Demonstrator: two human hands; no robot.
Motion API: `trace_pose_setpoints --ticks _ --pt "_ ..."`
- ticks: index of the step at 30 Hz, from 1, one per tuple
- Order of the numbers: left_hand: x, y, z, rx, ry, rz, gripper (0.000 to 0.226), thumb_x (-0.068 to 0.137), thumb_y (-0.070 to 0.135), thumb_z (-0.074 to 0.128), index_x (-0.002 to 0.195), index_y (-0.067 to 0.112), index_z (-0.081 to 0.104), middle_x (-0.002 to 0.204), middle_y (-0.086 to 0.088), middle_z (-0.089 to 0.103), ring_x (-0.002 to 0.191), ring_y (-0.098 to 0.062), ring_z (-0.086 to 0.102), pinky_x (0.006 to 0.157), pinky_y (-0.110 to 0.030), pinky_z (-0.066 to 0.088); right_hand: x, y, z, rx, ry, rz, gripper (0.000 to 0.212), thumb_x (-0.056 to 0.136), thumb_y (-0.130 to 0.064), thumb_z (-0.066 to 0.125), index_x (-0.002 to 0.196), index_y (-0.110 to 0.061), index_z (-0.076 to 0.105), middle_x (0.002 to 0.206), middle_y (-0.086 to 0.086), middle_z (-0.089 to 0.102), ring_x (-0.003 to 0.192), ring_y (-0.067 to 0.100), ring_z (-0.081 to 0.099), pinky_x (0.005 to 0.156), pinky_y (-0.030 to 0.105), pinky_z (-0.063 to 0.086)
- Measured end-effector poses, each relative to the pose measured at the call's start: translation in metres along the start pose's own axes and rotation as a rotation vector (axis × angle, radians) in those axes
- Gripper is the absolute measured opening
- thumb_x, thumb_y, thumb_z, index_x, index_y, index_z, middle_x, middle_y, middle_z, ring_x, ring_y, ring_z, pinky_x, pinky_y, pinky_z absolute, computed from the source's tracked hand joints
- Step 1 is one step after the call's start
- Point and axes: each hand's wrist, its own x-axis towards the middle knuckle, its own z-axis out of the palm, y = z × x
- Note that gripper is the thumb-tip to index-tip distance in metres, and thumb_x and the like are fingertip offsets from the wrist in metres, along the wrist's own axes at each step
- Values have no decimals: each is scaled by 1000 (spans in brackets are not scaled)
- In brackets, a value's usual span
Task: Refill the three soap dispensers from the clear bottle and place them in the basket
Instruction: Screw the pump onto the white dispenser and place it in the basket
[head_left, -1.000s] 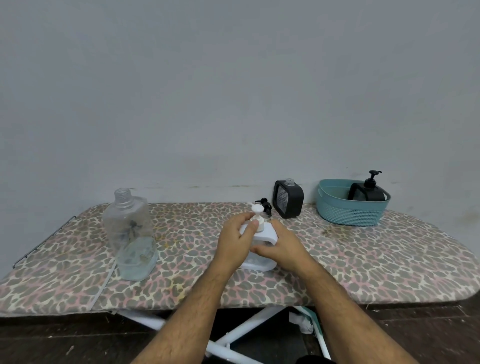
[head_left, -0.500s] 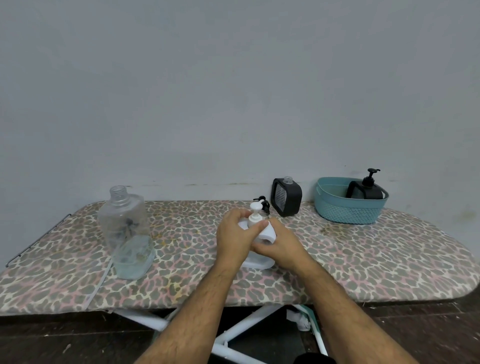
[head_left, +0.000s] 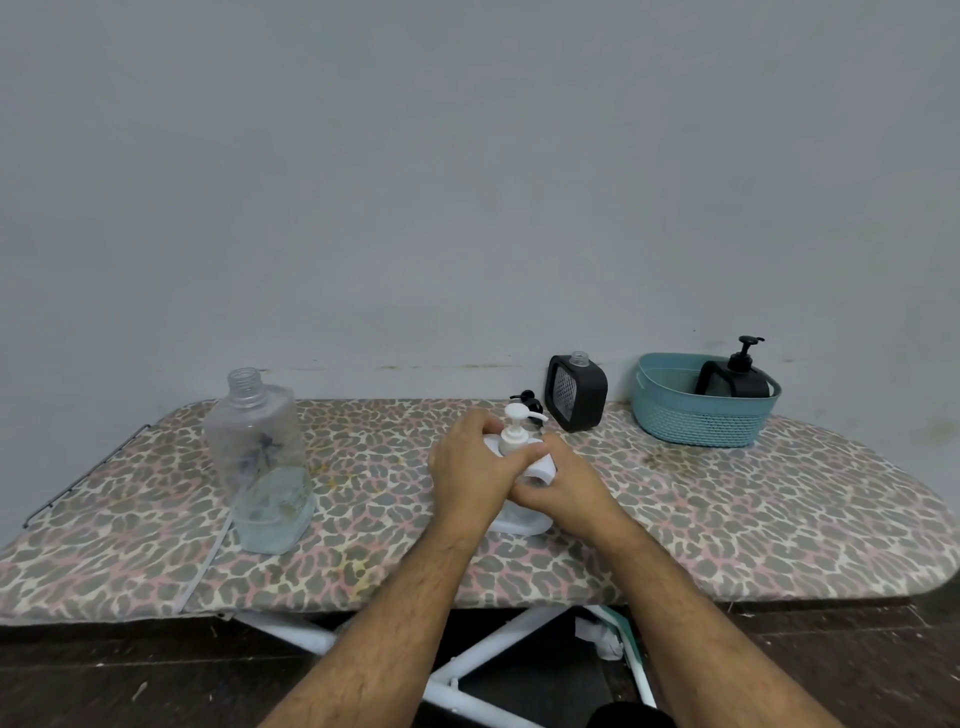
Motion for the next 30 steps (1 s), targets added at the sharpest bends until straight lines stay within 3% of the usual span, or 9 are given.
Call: trace_pose_setpoints --ticks 4,6,9,12,15,17,24,27,30 --pt "1 -3 1 -86 8 2 37 70 47 81 99 29 68 95 18 63 95 -7 61 90 -38 50 4 4 2 -19 -13 -12 51 68 -51 77 112 -34 57 95 -16 67 85 1 64 70 27 50" --pt "2 -8 -1 -182 -61 25 33 76 43 78 105 28 72 101 17 68 98 -5 63 93 -40 51 4 4 1 -28 -8 -9 49 69 -48 79 111 -34 56 95 -14 66 84 3 64 70 27 50" --pt "3 -14 -6 -243 -233 73 28 83 44 64 108 33 70 101 13 70 97 -9 65 91 -47 52 0 1 0 -20 6 4 50 72 -44 81 113 -33 54 97 -14 64 85 2 63 68 24 48" --pt "5 -13 -7 -137 -265 105 34 81 53 58 108 34 66 100 14 68 95 -8 63 89 -45 52 -2 -3 0 8 8 2 44 74 -40 80 109 -34 54 96 -14 64 85 5 63 68 23 45" --pt "0 -5 -3 6 -122 27 57 64 68 67 110 36 60 103 20 63 97 -5 60 93 -37 47 -4 -6 -1 10 4 -26 36 74 -39 76 102 -42 53 96 -16 63 87 2 62 70 24 45" --pt "-3 0 0 53 -3 -33 61 58 73 69 105 35 58 102 19 61 96 -7 60 93 -40 47 -5 -7 -1 26 8 -13 39 73 -41 77 106 -39 55 96 -16 65 86 1 63 72 25 49" --pt "-2 2 8 125 129 16 37 69 61 75 89 31 67 95 15 63 96 -12 58 103 -51 38 -5 -6 -1 64 16 26 37 74 -40 78 102 -38 54 90 -12 67 77 -1 63 64 19 44" --pt "2 -8 7 -27 39 52 32 70 56 73 80 26 67 88 11 63 91 -15 60 93 -49 46 -5 -6 0 56 13 19 45 70 -47 78 107 -36 56 92 -15 66 80 -3 63 65 17 43" --pt "8 -11 -3 -194 -137 63 28 73 47 75 95 29 73 103 7 69 101 -12 64 93 -43 52 -6 -7 -2 38 -1 14 48 73 -40 82 112 -32 54 96 -14 65 84 0 63 65 19 43"
